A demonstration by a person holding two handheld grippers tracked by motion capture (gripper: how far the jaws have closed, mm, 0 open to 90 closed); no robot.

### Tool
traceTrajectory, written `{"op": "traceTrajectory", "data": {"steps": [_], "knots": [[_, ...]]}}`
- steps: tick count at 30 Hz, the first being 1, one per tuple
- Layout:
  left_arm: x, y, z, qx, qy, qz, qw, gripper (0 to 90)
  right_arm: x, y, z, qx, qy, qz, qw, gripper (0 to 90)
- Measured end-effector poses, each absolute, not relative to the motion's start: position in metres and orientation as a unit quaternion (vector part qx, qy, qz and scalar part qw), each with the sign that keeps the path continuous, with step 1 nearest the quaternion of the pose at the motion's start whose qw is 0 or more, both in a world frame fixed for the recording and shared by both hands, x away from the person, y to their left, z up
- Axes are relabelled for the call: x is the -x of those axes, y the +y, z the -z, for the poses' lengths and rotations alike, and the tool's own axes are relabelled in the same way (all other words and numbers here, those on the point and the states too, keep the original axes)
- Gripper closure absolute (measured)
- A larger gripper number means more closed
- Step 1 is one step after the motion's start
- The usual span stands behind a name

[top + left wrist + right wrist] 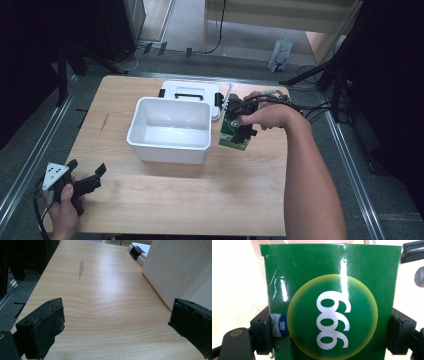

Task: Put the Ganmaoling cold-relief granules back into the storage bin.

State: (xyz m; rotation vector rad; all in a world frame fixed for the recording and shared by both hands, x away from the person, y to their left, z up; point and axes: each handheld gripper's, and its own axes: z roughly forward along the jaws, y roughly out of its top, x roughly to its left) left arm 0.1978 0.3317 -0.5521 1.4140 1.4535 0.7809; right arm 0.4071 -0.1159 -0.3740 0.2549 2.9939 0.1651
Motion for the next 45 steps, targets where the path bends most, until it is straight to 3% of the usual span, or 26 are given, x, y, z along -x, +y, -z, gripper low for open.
{"op": "traceTrajectory", "data": {"steps": [10, 23, 45], "knots": [[-0.198, 0.332, 0.552, -0.575, 0.593, -0.317, 0.466, 0.1, -0.406, -0.097, 0.336, -0.072, 0.993, -0.049, 0.078, 16.0], [-0.197, 0.332, 0.552, -0.576, 0.592, -0.316, 0.467, 0.1, -0.404, -0.051, 0.316, -0.048, 0.994, -0.060, 0.077, 16.0], [-0.197, 0.333, 0.552, -0.573, 0.592, -0.315, 0.472, 0.1, -0.411, 0.004, 0.350, -0.008, 0.996, -0.054, 0.076, 15.9]]}}
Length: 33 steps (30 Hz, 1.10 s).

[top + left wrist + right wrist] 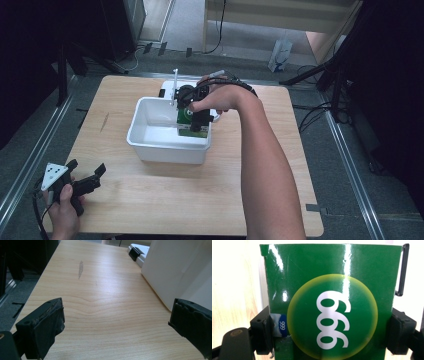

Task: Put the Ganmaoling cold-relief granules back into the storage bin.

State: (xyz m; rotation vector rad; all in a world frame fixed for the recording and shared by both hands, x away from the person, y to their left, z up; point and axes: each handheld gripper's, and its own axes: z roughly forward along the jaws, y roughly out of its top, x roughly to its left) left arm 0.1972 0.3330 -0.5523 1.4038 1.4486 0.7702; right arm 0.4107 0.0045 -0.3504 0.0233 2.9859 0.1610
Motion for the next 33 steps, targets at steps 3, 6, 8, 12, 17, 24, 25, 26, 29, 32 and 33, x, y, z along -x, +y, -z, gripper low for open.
{"op": "traceTrajectory", "data": {"steps": [3, 6, 8, 12, 17, 24, 25, 26, 29, 32, 33], "knots": [[-0.197, 0.333, 0.552, -0.573, 0.592, -0.314, 0.472, 0.1, -0.412, 0.004, 0.358, -0.007, 0.996, -0.049, 0.071, 15.9], [-0.197, 0.333, 0.552, -0.574, 0.591, -0.314, 0.472, 0.1, -0.413, 0.004, 0.365, -0.004, 0.996, -0.051, 0.069, 15.9], [-0.197, 0.333, 0.552, -0.574, 0.591, -0.314, 0.472, 0.1, -0.413, 0.004, 0.369, -0.004, 0.997, -0.048, 0.068, 15.8], [-0.197, 0.333, 0.552, -0.574, 0.591, -0.313, 0.473, 0.1, -0.414, 0.006, 0.380, 0.001, 0.997, -0.045, 0.068, 15.8], [-0.196, 0.333, 0.552, -0.573, 0.590, -0.313, 0.475, 0.1, -0.419, 0.005, 0.398, 0.003, 0.997, -0.049, 0.063, 15.7], [-0.196, 0.333, 0.552, -0.571, 0.591, -0.313, 0.476, 0.1, -0.423, 0.007, 0.422, 0.000, 0.998, -0.040, 0.056, 15.6], [-0.196, 0.333, 0.553, -0.571, 0.591, -0.313, 0.477, 0.1, -0.423, 0.008, 0.425, -0.002, 0.998, -0.040, 0.054, 15.6], [-0.196, 0.333, 0.553, -0.570, 0.591, -0.314, 0.477, 0.1, -0.424, 0.008, 0.428, -0.002, 0.998, -0.039, 0.052, 15.6], [-0.196, 0.333, 0.553, -0.570, 0.591, -0.313, 0.477, 0.1, -0.425, 0.009, 0.434, -0.002, 0.998, -0.034, 0.049, 15.5], [-0.196, 0.333, 0.553, -0.569, 0.591, -0.313, 0.477, 0.0, -0.425, 0.011, 0.439, -0.004, 0.998, -0.027, 0.048, 15.3], [-0.196, 0.333, 0.553, -0.569, 0.591, -0.313, 0.478, 0.0, -0.425, 0.011, 0.440, -0.002, 0.998, -0.025, 0.049, 15.3]]}}
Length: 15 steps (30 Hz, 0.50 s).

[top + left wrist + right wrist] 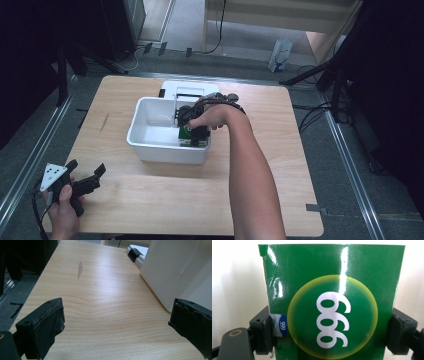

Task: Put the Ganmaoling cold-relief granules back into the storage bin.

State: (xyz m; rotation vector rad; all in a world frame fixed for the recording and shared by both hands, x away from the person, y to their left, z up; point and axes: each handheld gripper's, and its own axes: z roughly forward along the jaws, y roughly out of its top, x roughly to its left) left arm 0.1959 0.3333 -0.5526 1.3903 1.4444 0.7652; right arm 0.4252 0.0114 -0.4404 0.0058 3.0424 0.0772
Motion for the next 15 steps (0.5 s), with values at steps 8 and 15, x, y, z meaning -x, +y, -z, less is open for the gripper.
{"op": "traceTrajectory", "data": {"steps": [8, 15], "knots": [[-0.196, 0.334, 0.553, -0.569, 0.591, -0.313, 0.478, 0.1, -0.424, 0.014, 0.444, -0.004, 0.998, -0.008, 0.059, 12.6], [-0.196, 0.333, 0.553, -0.569, 0.591, -0.314, 0.477, 0.1, -0.423, 0.011, 0.425, -0.031, 0.996, -0.035, 0.079, 12.5]]}}
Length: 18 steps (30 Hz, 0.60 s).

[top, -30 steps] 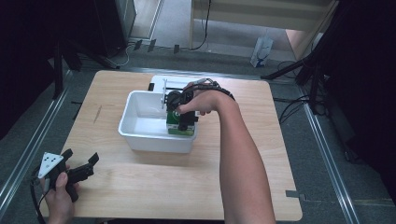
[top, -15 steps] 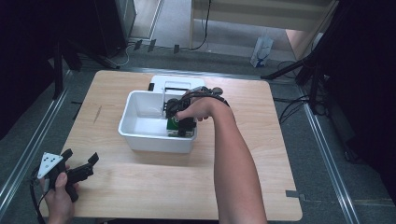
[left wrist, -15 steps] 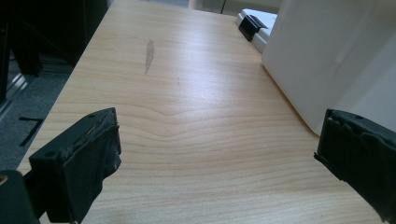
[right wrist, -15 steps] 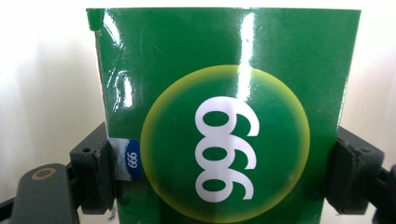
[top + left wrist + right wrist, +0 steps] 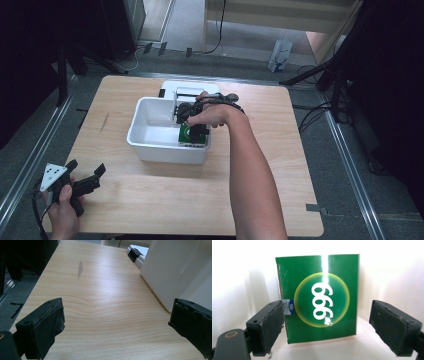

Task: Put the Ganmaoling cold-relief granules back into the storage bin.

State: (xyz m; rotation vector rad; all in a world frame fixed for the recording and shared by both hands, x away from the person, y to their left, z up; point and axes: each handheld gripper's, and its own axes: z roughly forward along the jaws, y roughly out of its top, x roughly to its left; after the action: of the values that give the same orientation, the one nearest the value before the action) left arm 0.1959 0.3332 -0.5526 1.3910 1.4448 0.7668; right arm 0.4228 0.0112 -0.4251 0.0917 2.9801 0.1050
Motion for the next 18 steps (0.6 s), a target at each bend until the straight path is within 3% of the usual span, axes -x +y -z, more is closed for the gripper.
{"op": "traceTrajectory", "data": {"steps": [18], "knots": [[-0.196, 0.333, 0.552, -0.572, 0.590, -0.314, 0.475, 0.1, -0.413, -0.033, 0.368, -0.059, 0.989, -0.073, 0.112, 9.7]]}}
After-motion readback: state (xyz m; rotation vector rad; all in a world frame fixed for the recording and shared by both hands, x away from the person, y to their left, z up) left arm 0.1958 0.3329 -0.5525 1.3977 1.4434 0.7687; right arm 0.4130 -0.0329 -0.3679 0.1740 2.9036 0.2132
